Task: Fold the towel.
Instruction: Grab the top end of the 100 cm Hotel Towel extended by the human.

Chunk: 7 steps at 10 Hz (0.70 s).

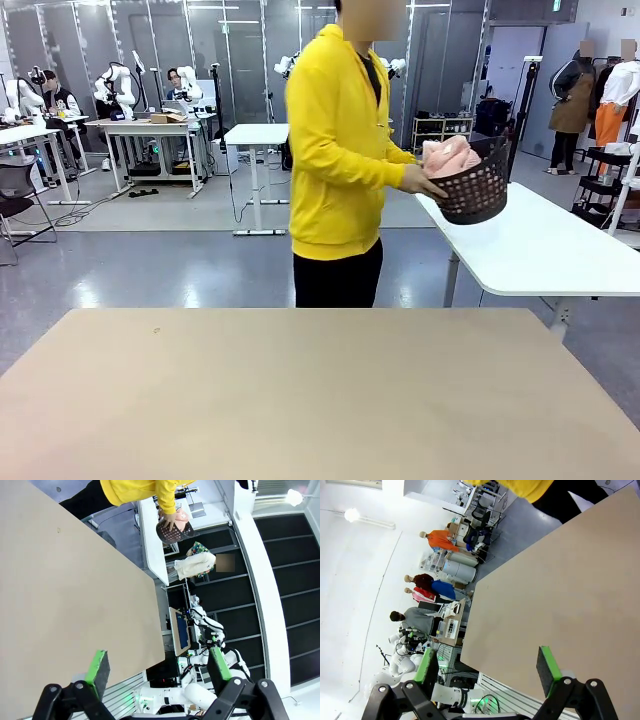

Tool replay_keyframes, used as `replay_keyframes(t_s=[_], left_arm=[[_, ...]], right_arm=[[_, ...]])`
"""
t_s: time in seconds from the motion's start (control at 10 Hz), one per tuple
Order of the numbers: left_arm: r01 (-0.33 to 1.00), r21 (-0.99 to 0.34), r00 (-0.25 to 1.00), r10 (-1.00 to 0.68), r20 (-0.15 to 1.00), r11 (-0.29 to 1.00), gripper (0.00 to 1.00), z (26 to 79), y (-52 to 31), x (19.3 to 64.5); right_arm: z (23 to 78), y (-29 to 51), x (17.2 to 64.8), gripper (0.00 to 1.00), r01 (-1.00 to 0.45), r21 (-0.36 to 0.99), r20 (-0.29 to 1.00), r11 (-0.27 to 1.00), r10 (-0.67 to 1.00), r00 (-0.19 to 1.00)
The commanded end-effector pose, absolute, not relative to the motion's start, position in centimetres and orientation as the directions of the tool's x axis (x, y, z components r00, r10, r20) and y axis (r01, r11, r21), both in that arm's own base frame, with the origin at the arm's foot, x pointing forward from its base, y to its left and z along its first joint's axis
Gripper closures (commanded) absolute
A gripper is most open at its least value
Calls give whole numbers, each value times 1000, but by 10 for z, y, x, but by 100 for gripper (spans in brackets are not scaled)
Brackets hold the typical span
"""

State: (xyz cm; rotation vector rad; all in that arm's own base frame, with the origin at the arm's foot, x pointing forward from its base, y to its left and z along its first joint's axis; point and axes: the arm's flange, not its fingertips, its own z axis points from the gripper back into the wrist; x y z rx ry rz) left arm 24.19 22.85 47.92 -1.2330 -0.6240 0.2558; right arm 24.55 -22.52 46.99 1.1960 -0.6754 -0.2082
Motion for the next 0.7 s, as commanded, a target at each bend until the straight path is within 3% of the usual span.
replay_keyframes(t_s=[0.0,0.6], left_arm=[[157,-932,811,496,311,328,0,481,231,241],[157,-932,811,496,311,328,0,481,231,241]], right_arm=[[471,-226,246,0,-210,906,382,369,-495,781],[471,-226,246,0,-210,906,382,369,-495,781]])
